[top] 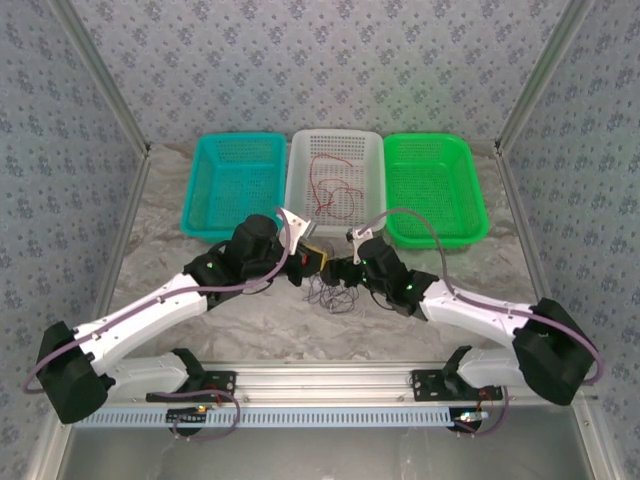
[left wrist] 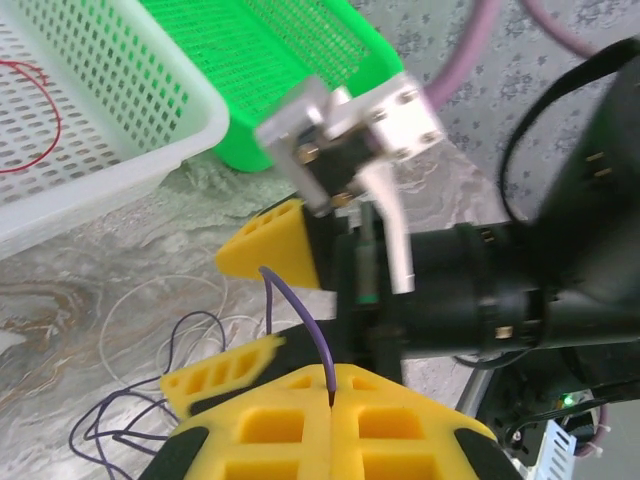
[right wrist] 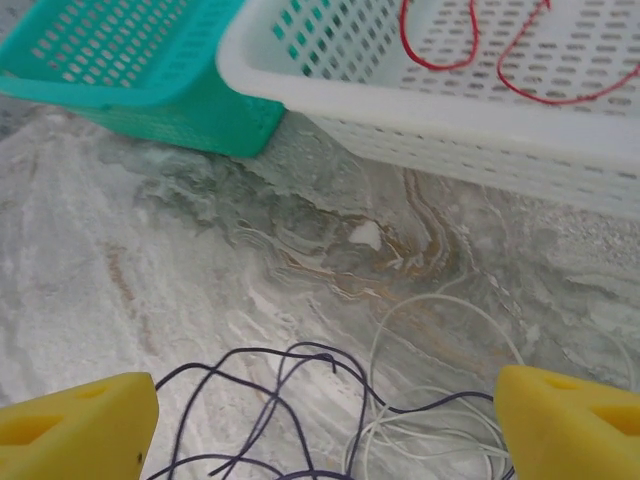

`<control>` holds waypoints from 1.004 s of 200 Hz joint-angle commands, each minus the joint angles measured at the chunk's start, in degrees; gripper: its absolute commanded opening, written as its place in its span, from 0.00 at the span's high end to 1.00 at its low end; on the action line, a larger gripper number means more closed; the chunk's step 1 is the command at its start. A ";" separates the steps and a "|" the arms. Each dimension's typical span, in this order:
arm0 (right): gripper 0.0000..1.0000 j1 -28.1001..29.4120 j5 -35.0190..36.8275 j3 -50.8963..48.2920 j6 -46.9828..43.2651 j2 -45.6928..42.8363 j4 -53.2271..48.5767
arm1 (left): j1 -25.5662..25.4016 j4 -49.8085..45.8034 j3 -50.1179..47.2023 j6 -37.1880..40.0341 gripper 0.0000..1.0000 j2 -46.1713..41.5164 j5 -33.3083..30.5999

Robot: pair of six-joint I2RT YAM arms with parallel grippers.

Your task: Untangle the cables

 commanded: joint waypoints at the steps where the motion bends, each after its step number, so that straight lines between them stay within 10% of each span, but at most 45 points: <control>1: 0.12 0.43 3.63 2.93 2.90 2.75 -0.28 | 0.19 3.55 2.04 -0.69 0.96 -1.59 2.34; 201: 0.22 1.03 7.94 -3.12 14.71 7.33 -16.44 | 7.60 0.71 16.50 7.74 0.92 -10.15 0.07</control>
